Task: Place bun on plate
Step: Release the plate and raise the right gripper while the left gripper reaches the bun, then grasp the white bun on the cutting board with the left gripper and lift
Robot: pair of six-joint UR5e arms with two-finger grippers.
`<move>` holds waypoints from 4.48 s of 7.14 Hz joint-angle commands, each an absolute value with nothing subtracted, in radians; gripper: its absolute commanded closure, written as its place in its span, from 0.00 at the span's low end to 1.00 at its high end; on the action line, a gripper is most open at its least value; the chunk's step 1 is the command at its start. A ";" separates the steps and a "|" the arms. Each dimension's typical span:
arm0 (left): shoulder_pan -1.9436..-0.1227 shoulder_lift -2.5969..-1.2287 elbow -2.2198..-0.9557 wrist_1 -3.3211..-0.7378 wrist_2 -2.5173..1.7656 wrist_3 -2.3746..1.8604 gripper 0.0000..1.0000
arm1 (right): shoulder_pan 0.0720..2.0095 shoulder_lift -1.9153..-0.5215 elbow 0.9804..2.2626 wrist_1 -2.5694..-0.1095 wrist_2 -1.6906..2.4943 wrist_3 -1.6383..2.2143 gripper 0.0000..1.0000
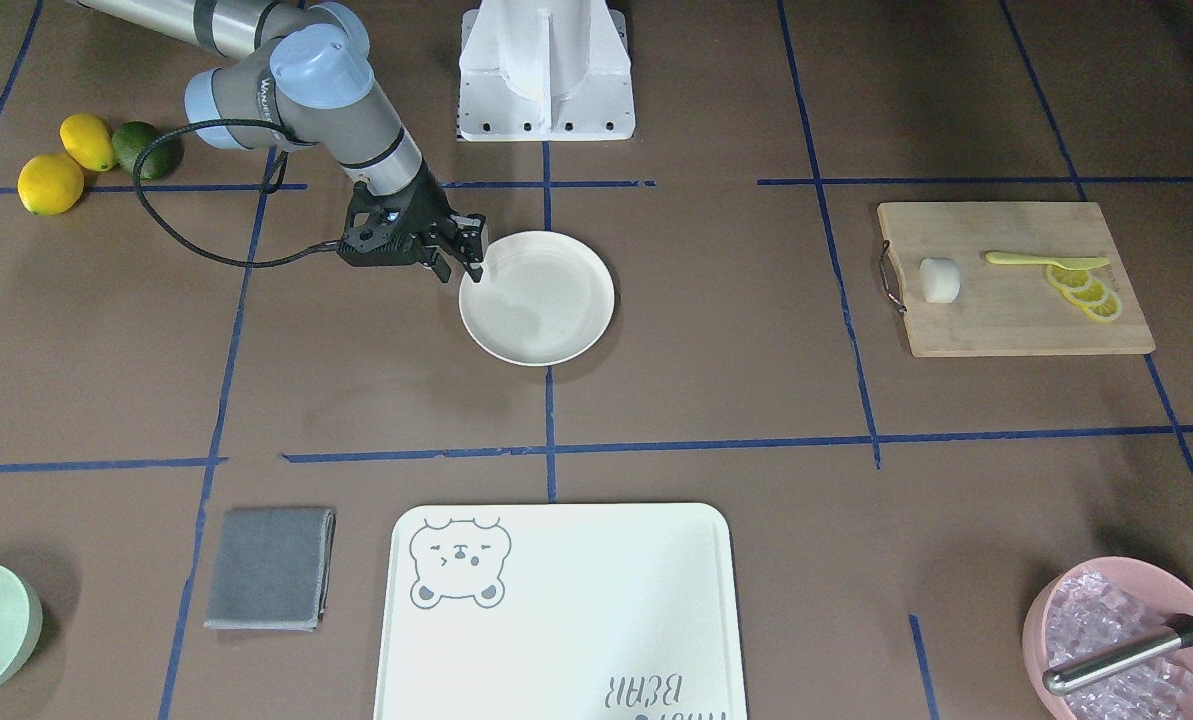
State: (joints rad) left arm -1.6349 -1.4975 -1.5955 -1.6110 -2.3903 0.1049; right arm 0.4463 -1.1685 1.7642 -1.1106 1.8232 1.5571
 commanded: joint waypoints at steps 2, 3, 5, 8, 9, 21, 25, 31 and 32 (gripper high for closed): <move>-1.532 -1.499 -1.655 -1.740 -2.390 -0.105 0.00 | 0.504 -1.163 1.848 -1.289 1.835 1.540 0.00; -1.469 -1.476 -1.695 -1.837 -2.391 -0.262 0.00 | 0.537 -1.138 1.899 -1.430 1.838 1.478 0.00; -1.320 -1.415 -1.889 -1.875 -2.381 -0.517 0.00 | 0.602 -1.135 1.957 -1.605 1.839 1.264 0.00; -0.972 -1.404 -2.028 -1.919 -2.165 -0.893 0.00 | 0.756 -1.196 1.986 -1.634 1.958 1.038 0.00; -0.877 -1.404 -2.011 -1.990 -2.084 -0.988 0.00 | 0.828 -1.234 1.997 -1.634 2.012 0.941 0.00; -0.723 -1.414 -1.819 -2.247 -1.970 -1.118 0.35 | 1.189 -1.479 1.996 -1.624 2.253 0.465 0.00; -0.723 -1.413 -1.822 -2.246 -1.970 -1.115 0.60 | 1.195 -1.480 1.996 -1.624 2.253 0.465 0.00; -0.767 -1.426 -1.938 -2.078 -1.997 -1.106 0.67 | 1.230 -1.505 1.997 -1.623 2.275 0.457 0.00; -0.769 -1.496 -2.009 -1.927 -1.997 -1.106 0.67 | 1.235 -1.511 1.997 -1.621 2.275 0.454 0.00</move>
